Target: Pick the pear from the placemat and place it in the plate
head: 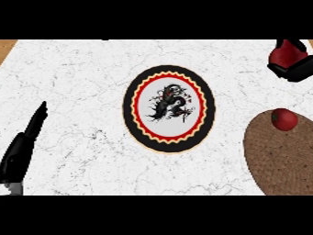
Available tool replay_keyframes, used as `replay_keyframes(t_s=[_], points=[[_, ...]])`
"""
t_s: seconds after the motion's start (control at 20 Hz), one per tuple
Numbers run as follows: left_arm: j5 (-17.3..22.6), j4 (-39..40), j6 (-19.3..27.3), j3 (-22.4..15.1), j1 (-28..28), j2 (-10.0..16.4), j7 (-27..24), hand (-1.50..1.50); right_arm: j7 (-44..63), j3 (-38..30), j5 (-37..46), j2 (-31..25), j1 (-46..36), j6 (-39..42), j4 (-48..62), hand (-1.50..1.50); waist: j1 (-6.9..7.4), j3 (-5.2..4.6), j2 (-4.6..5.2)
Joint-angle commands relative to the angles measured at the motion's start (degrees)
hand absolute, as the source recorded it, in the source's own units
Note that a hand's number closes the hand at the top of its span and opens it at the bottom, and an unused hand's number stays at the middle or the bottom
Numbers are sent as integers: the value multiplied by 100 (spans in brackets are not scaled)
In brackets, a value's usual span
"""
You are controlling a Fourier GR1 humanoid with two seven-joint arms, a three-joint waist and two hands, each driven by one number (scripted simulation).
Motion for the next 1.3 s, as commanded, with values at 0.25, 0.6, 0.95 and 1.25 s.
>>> replay_keyframes(t_s=[0.25,0.6,0.95,1.25], points=[[62,-327,-114,185,301,34,157,0,606,353,-9,1089,-554,421,-263,150,-244,-8,-78],[-120,-141,4,237,10,4,199,0,1869,773,160,2080,-786,527,-552,150,-238,-10,-66],[-92,292,-76,355,168,-35,-406,0,2563,1444,769,2961,-611,296,-610,150,-250,-13,-64],[-180,-395,-91,208,643,-203,-130,0,2412,1505,1008,3299,-710,337,82,150,-190,-8,-57]])
